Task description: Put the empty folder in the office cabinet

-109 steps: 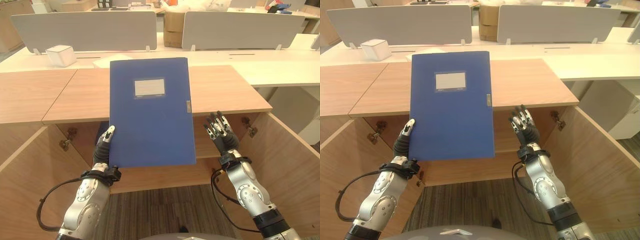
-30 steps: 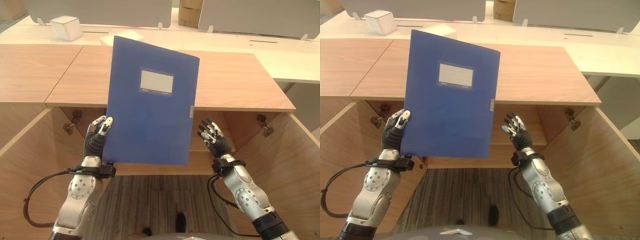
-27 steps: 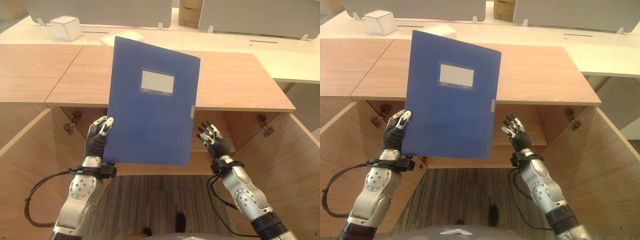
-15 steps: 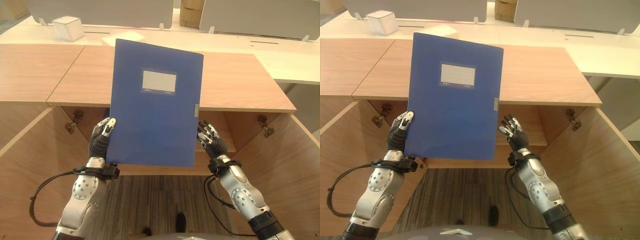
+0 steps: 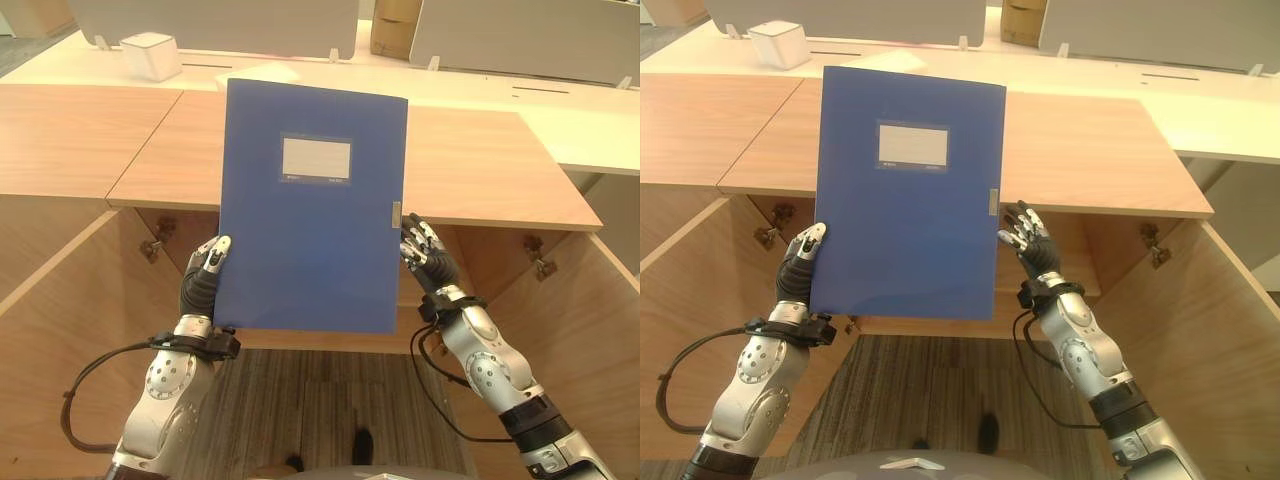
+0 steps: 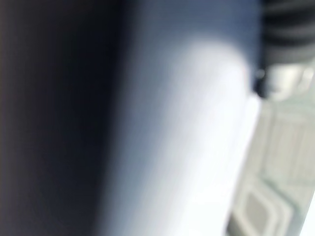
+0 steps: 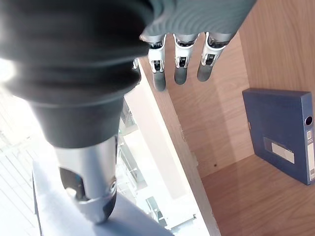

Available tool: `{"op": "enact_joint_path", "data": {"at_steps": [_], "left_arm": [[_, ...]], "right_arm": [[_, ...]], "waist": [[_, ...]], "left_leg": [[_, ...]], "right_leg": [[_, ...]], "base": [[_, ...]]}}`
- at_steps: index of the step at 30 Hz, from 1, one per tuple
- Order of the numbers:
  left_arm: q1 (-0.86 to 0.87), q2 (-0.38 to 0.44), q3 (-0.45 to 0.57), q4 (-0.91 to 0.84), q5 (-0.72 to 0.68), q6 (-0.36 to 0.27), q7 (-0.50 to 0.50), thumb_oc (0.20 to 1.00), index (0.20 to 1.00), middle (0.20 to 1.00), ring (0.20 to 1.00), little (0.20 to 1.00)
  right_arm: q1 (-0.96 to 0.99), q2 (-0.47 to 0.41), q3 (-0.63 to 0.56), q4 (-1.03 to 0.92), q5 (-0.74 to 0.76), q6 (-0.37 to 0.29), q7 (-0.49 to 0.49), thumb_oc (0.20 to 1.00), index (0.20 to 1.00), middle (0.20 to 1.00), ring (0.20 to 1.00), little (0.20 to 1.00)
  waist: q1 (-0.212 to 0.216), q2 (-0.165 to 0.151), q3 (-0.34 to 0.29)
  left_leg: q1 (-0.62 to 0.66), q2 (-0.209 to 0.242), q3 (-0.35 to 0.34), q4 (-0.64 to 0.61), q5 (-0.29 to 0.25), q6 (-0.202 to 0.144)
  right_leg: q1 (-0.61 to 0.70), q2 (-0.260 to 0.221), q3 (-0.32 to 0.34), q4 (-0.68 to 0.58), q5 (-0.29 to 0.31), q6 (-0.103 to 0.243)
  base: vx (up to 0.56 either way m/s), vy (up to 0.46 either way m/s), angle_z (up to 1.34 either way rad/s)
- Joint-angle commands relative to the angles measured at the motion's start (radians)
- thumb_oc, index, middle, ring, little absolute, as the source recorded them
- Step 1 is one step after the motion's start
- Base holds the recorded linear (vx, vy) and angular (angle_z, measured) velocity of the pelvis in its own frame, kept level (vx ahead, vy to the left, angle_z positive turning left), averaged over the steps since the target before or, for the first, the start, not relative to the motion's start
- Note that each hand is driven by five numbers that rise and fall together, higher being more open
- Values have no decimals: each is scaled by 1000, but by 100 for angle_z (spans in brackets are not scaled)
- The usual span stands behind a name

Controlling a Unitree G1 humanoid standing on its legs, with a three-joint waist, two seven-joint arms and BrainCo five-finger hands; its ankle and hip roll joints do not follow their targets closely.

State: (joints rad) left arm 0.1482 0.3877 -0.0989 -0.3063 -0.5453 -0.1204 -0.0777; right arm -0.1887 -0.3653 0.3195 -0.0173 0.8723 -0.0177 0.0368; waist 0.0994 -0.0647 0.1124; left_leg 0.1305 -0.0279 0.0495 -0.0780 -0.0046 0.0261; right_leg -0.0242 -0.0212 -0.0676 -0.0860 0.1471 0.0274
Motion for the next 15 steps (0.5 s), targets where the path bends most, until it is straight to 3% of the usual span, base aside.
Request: {"op": "enact_joint_path", "data": {"at_steps": [1,15], "left_arm": [[-77,72,-32,-104,-31,-66,-33,200,200,200,200,200],[-66,93,-13,-110,-30,-67,-34,200,200,200,200,200]], "right_arm": [[-120,-11,-7,-36,-34,-43,19,1000,1000,1000,1000,1000],[-145,-21,-71,-32,-30,-69,-10,1000,1000,1000,1000,1000]], "waist": [[18,-37,-37],[37,-58,-20]], "left_leg": [[-49,-9,-84,-9,-50,-31],[-80,-10,-80,-9,-44,-26]], "right_leg": [[124,-73,55,-1,-127,99],[96,-74,58,-1,-113,108]], "base": [[0,0,0],[0,0,0]]}}
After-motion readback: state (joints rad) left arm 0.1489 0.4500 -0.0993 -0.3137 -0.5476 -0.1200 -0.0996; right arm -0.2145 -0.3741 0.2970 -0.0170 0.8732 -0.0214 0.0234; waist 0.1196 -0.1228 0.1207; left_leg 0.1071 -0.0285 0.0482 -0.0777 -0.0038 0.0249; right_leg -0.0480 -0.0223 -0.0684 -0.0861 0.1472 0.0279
